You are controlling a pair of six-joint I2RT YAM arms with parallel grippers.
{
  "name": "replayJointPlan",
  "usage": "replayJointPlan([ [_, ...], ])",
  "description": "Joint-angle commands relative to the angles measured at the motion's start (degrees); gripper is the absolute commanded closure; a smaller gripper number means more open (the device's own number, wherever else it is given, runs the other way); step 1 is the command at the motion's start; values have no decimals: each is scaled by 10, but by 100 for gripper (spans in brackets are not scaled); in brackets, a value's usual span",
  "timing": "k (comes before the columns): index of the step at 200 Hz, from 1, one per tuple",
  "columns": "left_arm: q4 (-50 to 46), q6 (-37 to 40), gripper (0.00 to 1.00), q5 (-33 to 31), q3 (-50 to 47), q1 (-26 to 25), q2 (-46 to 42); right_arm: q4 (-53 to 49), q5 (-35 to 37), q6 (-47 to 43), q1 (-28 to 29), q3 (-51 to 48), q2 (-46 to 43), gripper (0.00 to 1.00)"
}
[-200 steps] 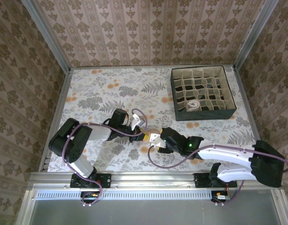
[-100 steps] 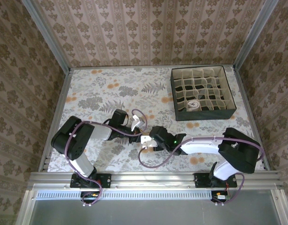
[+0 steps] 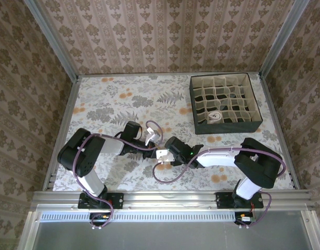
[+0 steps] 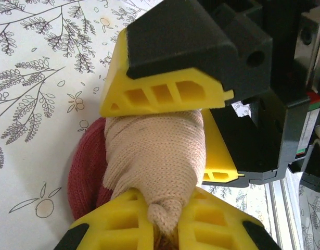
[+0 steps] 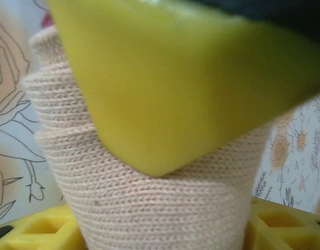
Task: Roll the socks
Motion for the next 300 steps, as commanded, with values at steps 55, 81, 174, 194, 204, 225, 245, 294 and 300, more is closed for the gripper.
replayJointPlan([
  [55,-30,15,64,-4,-16,22,-73,-57,-100,64,-7,16,-21,100],
  [81,-33,34,0,-42,-18,51,-173,-73,-143,125,-29,5,-76,100],
  [174,-41,106,0,-82,-4,110,-441,-158,-395,346,-218,86,-214,100],
  [194,-25,105,0,-53,6,80,-425,-197,-471,348,-235,129,-199,100],
  [204,-28,124,0,-55,10,62,-415,-213,-505,345,-240,145,-193,100],
  [225,-18,152,0,-61,16,21,-389,-232,-561,344,-244,170,-187,100],
  [245,5,159,0,-61,27,-4,-363,-234,-607,345,-245,178,-188,100],
  [294,1,172,0,-28,72,-26,-324,-260,-717,330,-244,192,-194,100],
  [300,-6,174,0,-22,77,-26,-325,-268,-731,325,-244,194,-194,100],
])
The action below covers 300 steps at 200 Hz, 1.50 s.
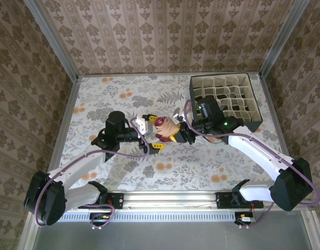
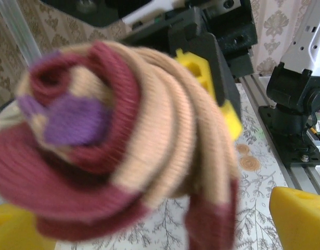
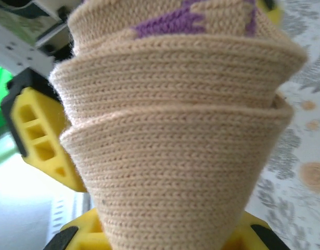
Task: Roll the socks
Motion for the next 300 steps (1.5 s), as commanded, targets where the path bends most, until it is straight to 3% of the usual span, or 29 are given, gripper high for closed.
replayJointPlan([
  [1,9,23,0,40,31,-2,-1,-39,-107,-15,-2,26,-2,100],
  [18,-34,44,1,62,52,-1,-2,-64,-150,-32,-2,31,-3,100],
  [38,-81,69,8,85,74,3,-4,-85,-206,-44,-2,37,-1,100],
  [58,-102,74,21,104,87,9,-10,-109,-246,-47,-1,43,4,100],
  [88,-148,93,50,122,118,8,-14,-131,-274,-50,0,55,15,100],
  [125,-151,87,64,131,136,-4,-12,-173,-268,-64,3,80,44,100],
  [144,-142,75,77,131,137,-9,-6,-158,-226,-31,3,86,53,87],
  [156,-127,63,81,119,131,-9,-6,-149,-187,-16,2,90,53,62],
  [186,-84,37,90,67,105,-2,-9,-141,-103,14,-15,89,42,44],
  [260,-19,4,100,-9,75,16,7,-147,-23,88,-113,84,7,35],
  [300,-55,40,100,-106,63,23,7,-156,229,136,-146,90,5,32],
])
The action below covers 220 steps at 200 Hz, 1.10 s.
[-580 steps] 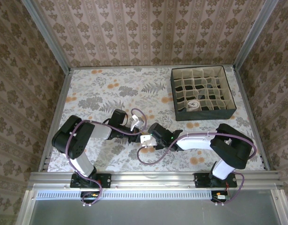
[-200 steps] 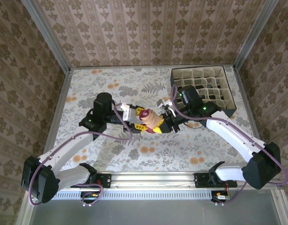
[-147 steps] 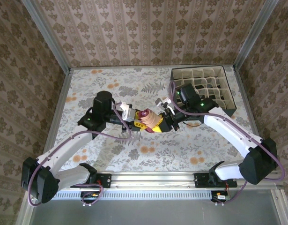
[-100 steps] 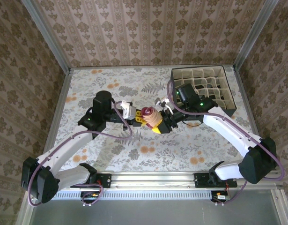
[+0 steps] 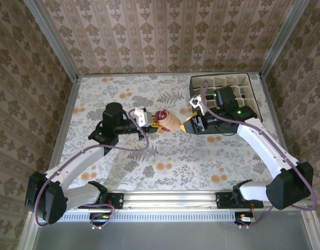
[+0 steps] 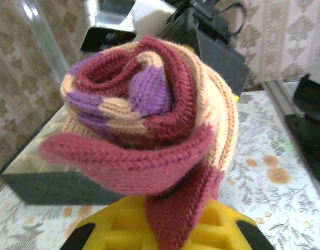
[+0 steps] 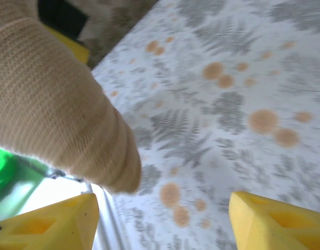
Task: Roll the socks
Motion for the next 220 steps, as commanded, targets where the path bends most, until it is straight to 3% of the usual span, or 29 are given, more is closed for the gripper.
replayJointPlan([
  [1,-8,19,100,-67,-7,5,1,-20,188,48,-20,15,4,33],
  [22,-24,37,100,-88,-5,6,12,-32,295,88,-29,42,56,35],
  [39,-23,42,100,-91,-3,5,20,-25,335,108,-30,62,122,38],
  [93,-47,56,100,-114,-1,4,32,-11,296,145,-7,115,278,46],
  [168,-35,50,100,-172,35,4,84,31,229,194,85,123,311,48],
  [220,-32,53,100,-187,71,-10,115,-10,273,181,51,153,241,44],
])
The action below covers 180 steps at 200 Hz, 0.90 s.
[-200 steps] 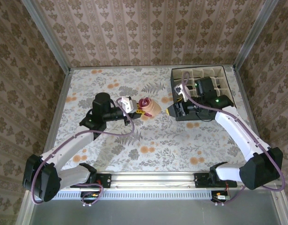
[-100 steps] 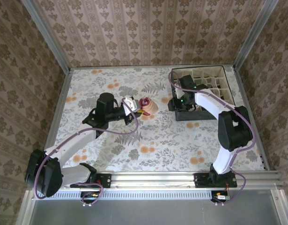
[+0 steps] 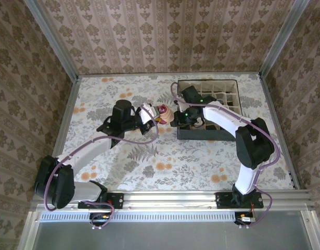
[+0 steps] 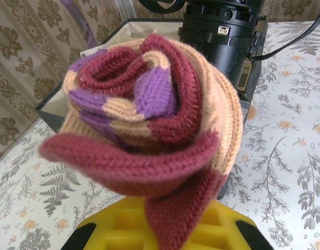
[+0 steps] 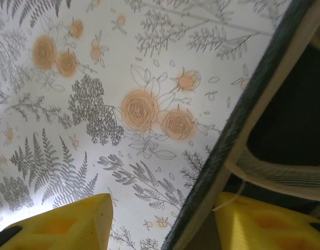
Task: Roll the socks
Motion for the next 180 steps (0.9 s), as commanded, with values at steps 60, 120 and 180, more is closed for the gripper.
replayJointPlan([
  [60,-2,33,100,-21,192,-58,164,-92,159,-53,-187,4,-130,38],
  [120,-27,28,100,-23,361,-83,346,-64,196,-59,-320,0,-85,37],
  [180,-119,62,100,-69,547,-81,495,-30,158,-65,-355,23,-3,37],
])
